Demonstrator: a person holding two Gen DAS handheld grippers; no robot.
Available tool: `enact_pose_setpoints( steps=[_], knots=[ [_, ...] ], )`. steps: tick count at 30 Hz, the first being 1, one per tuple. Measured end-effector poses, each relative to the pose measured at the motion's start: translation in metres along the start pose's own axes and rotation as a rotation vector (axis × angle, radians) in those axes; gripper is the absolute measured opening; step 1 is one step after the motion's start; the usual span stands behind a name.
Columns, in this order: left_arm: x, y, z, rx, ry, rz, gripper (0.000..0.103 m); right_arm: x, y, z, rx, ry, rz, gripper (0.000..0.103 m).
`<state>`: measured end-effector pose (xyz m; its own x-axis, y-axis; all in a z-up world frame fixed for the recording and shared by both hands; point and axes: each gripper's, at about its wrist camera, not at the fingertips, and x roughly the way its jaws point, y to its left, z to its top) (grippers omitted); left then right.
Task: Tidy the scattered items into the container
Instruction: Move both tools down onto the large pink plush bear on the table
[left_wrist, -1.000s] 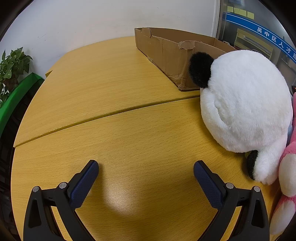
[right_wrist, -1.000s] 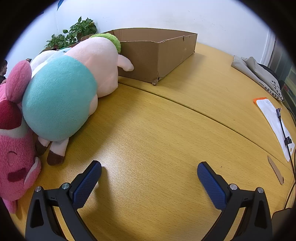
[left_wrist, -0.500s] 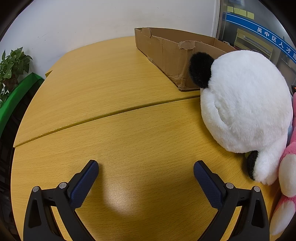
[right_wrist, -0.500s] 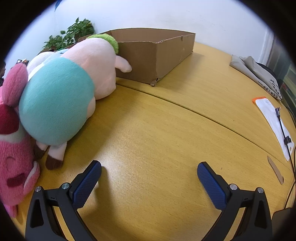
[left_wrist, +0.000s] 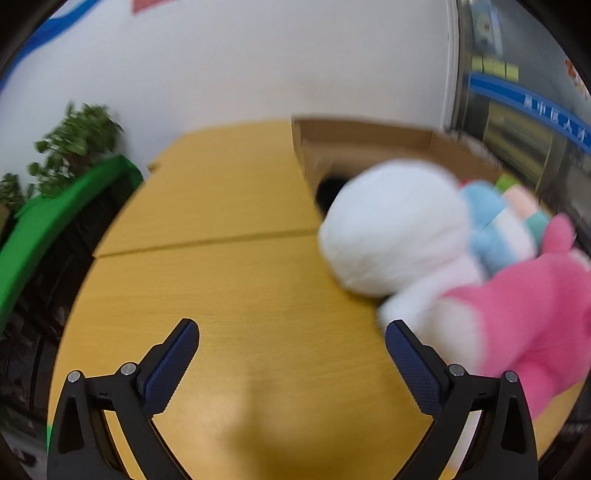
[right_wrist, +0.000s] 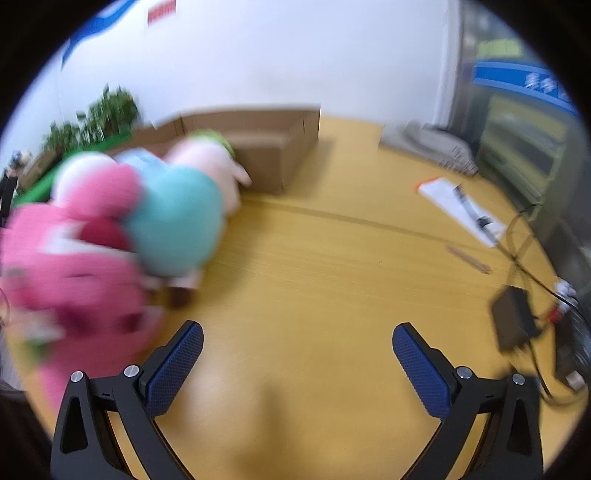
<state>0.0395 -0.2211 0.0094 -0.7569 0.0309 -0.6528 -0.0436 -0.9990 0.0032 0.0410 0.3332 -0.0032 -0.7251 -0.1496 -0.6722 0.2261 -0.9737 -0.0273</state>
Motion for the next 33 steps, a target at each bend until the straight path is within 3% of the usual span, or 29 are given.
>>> enact_pose_setpoints(
  steps=[4, 7, 9, 13, 16, 20, 33],
  knots=[
    [-0.071, -0.058, -0.001, -0.062, -0.116, 0.059, 0.103, -0.066, 0.061, 0.006, -0.035, -0.161, 0.079, 0.102],
    [-0.092, -0.105, -0.004, -0.038, -0.117, -0.053, 0.103, -0.083, 0.103, 0.013, -0.025, -0.238, 0.135, 0.102],
    [-0.100, -0.137, -0.012, -0.035, -0.101, -0.151, 0.103, -0.080, 0.121, 0.020, 0.021, -0.248, 0.161, 0.102],
    [-0.099, -0.174, -0.018, -0.013, -0.096, -0.184, 0.103, -0.060, 0.145, 0.021, 0.131, -0.169, 0.162, 0.102],
    [-0.096, -0.178, -0.019, -0.008, -0.072, -0.202, 0.103, -0.052, 0.153, 0.012, 0.163, -0.096, 0.091, 0.102],
    [-0.083, -0.179, -0.024, -0.034, -0.030, -0.199, 0.103, -0.050, 0.150, 0.005, 0.164, -0.083, -0.010, 0.102],
    [-0.051, -0.179, -0.021, -0.086, 0.057, -0.336, 0.103, -0.037, 0.150, 0.011, 0.126, -0.057, -0.063, 0.102]
  ],
)
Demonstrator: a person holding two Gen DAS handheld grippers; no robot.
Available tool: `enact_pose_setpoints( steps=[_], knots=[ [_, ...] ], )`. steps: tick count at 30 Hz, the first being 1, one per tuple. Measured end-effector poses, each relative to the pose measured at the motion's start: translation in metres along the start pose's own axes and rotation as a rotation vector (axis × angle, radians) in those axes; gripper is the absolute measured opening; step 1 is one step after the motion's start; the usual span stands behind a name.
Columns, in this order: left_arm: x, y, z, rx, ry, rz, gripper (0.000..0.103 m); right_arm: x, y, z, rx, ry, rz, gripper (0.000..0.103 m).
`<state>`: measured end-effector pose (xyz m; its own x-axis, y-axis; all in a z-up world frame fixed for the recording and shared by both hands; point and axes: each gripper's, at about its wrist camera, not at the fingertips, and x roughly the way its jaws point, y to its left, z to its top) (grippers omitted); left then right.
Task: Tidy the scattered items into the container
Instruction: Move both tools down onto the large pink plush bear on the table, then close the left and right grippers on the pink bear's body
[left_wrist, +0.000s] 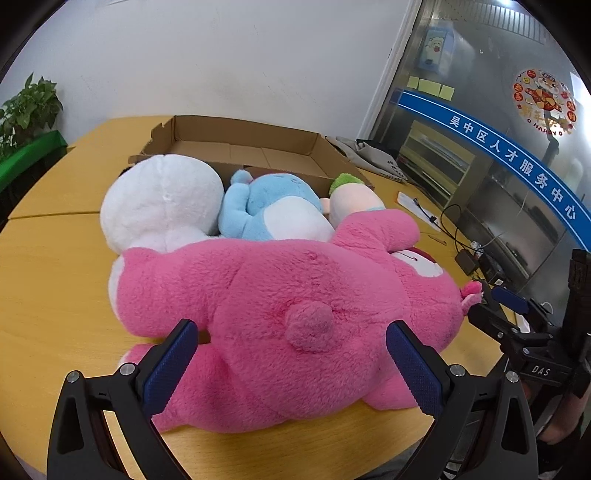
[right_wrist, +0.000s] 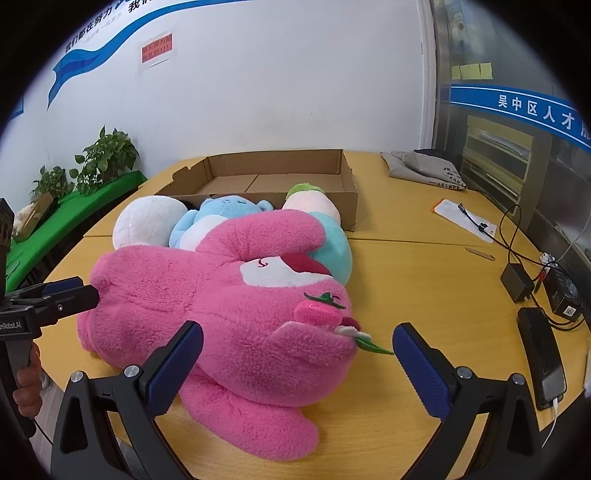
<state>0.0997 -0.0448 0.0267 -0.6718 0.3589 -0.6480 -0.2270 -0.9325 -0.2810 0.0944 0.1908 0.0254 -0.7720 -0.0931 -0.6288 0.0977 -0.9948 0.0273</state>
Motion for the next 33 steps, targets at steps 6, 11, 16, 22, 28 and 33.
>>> enact_pose_setpoints(
  steps=[6, 11, 16, 22, 28, 33],
  knots=[
    [0.011, 0.004, -0.002, -0.023, 0.033, -0.040, 0.103, 0.015, -0.002, 0.000, 0.017, 0.030, 0.039, 0.102],
    [0.017, 0.008, 0.000, -0.040, 0.040, -0.052, 0.103, 0.023, -0.002, -0.001, 0.015, 0.049, 0.047, 0.102],
    [0.025, 0.014, -0.002, -0.068, 0.059, -0.063, 0.103, 0.028, -0.005, -0.001, 0.028, 0.057, 0.050, 0.102],
    [0.032, 0.017, -0.004, -0.085, 0.074, -0.087, 0.103, 0.033, -0.009, -0.003, 0.050, 0.063, 0.065, 0.102],
    [0.036, 0.018, -0.004, -0.093, 0.075, -0.113, 0.102, 0.039, -0.006, -0.003, 0.046, 0.071, 0.090, 0.102],
    [0.037, 0.019, -0.003, -0.094, 0.072, -0.126, 0.102, 0.043, -0.004, -0.003, 0.045, 0.078, 0.109, 0.102]
  ],
)
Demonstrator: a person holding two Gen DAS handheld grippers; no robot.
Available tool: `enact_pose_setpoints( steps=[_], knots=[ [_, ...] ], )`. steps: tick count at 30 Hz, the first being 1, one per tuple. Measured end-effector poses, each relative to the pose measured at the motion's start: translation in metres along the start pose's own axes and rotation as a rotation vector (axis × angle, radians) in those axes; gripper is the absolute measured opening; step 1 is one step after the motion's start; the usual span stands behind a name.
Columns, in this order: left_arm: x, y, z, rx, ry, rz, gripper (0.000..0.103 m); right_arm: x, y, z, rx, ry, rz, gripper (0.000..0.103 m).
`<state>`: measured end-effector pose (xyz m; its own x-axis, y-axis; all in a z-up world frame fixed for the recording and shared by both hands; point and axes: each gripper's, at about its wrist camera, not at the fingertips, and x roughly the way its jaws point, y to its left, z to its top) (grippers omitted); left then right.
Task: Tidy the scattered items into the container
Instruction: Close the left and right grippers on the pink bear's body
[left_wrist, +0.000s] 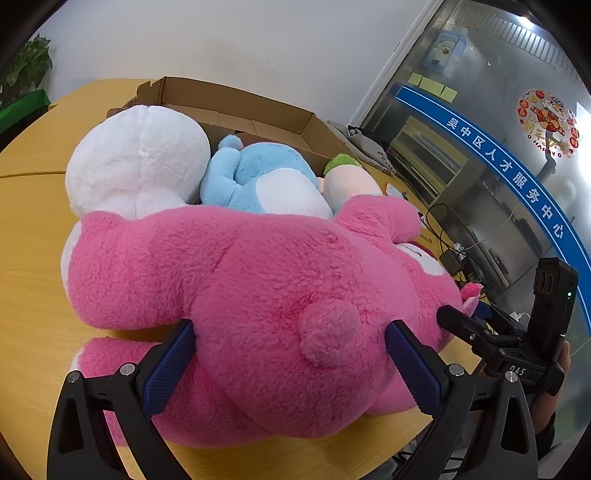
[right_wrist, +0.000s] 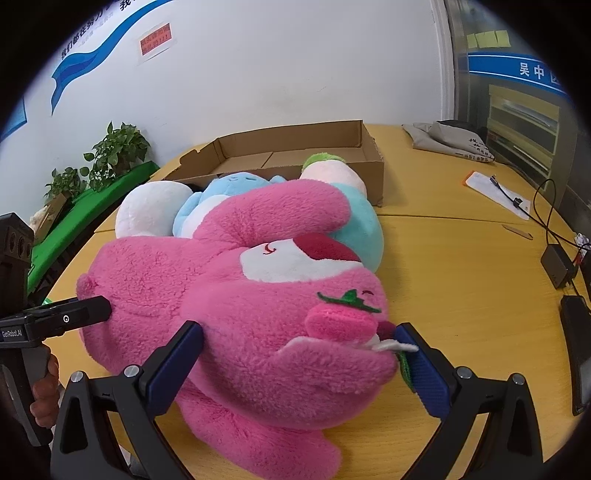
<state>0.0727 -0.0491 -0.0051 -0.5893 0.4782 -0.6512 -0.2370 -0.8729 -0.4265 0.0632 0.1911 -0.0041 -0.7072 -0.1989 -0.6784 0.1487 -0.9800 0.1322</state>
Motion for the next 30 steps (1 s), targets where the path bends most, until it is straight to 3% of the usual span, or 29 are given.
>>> enact_pose_setpoints(
  steps=[7, 12, 17, 21, 27, 30],
  knots=[
    [0.004, 0.006, 0.003, -0.009, 0.001, -0.044, 0.100, 0.006, -0.006, 0.001, -0.003, 0.001, 0.026, 0.102],
    [0.008, 0.011, 0.003, 0.003, 0.022, -0.050, 0.096, 0.016, -0.018, -0.002, 0.014, 0.013, 0.089, 0.102],
    [0.013, 0.013, 0.003, 0.017, 0.039, -0.046, 0.090, 0.031, -0.025, -0.011, 0.044, 0.021, 0.137, 0.103],
    [0.012, 0.017, 0.002, 0.008, 0.038, -0.056, 0.080, 0.031, -0.020, -0.013, 0.031, 0.005, 0.126, 0.102],
    [-0.004, 0.016, -0.005, 0.013, 0.008, -0.075, 0.059, 0.018, -0.012, -0.017, 0.007, -0.019, 0.130, 0.083],
    [-0.018, 0.009, -0.009, 0.035, -0.013, -0.067, 0.055, 0.005, -0.002, -0.019, -0.036, -0.042, 0.132, 0.072]
  ],
)
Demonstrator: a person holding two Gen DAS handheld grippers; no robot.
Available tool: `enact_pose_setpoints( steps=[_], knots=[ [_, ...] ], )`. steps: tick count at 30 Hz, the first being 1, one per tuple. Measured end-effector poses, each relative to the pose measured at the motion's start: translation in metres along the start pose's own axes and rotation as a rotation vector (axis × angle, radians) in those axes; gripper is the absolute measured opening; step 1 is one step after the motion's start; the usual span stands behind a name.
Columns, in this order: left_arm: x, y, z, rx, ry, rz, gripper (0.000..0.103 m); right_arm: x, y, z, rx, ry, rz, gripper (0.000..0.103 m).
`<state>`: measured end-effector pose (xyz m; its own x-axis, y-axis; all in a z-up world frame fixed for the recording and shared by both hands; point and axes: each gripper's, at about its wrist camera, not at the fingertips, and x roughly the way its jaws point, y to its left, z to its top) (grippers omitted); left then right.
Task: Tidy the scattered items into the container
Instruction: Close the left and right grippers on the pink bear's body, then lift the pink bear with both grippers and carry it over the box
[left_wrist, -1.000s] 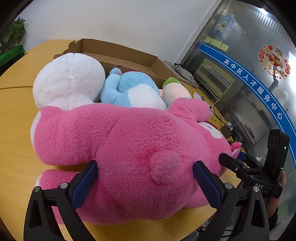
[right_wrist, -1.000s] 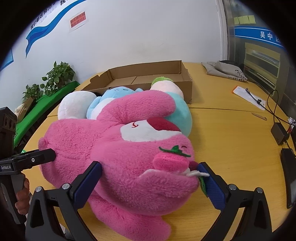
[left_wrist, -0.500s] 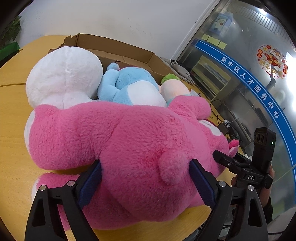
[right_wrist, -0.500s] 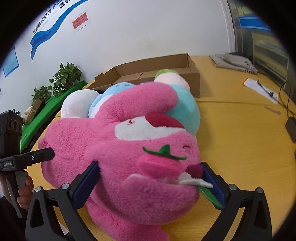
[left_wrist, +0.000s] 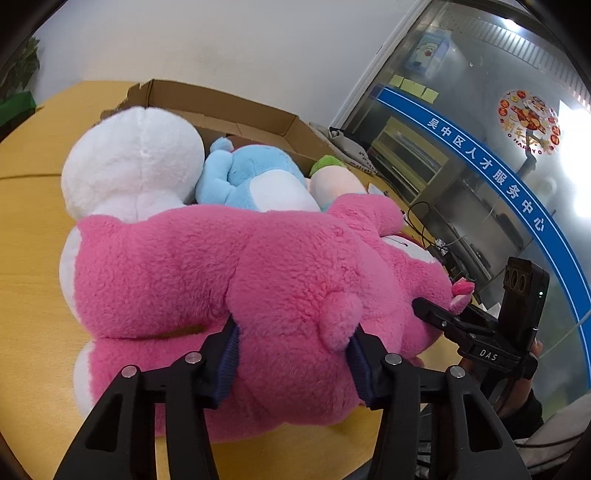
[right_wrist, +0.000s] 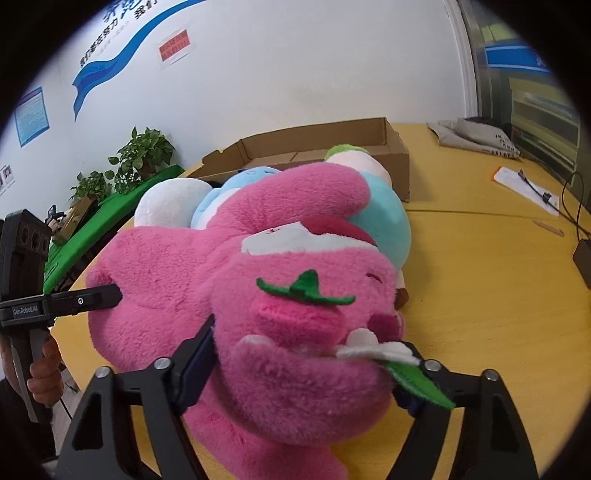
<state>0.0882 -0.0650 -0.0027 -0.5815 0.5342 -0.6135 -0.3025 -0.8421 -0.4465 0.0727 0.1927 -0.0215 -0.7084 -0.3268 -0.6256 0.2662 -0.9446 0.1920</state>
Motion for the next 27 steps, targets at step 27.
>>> enact_pose_setpoints(
  steps=[27],
  knots=[
    [0.025, -0.014, 0.281, 0.171, -0.232, 0.017, 0.052, 0.014, -0.007, 0.263, -0.107, -0.351, 0.022, 0.064]
  ],
)
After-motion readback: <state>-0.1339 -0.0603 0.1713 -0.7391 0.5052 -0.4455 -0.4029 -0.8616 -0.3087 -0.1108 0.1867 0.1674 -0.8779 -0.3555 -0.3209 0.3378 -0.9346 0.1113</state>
